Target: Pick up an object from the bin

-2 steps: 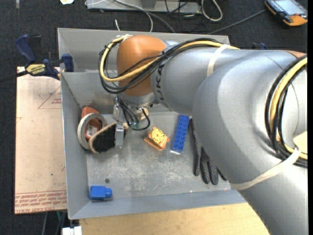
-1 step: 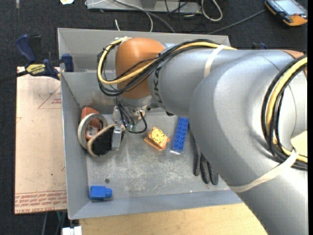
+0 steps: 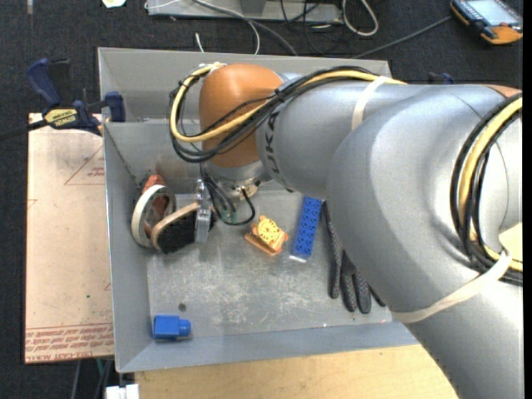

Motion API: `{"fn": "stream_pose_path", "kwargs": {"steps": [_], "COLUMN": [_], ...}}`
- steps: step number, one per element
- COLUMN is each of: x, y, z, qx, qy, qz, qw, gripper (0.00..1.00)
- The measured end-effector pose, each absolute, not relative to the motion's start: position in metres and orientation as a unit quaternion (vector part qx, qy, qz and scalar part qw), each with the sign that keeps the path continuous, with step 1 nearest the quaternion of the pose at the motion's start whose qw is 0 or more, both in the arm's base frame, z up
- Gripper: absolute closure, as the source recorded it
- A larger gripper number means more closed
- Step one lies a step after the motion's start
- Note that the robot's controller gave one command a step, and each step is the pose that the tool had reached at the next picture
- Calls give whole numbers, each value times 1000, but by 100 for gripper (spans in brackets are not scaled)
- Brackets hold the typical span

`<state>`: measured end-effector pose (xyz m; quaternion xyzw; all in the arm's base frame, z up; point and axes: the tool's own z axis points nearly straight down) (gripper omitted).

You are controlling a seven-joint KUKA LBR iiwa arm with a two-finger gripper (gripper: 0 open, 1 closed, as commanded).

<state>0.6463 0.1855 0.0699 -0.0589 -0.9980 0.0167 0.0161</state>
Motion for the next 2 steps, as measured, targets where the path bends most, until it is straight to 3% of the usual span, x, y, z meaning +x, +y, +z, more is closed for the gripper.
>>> {"fn": "stream_pose_path", "kwargs": {"steps": [2], "x": [645], "y": [190], "z": [70], "qx": [-10], "qy": [-1000], "qz": [17], "qw": [16], "gripper": [100]}}
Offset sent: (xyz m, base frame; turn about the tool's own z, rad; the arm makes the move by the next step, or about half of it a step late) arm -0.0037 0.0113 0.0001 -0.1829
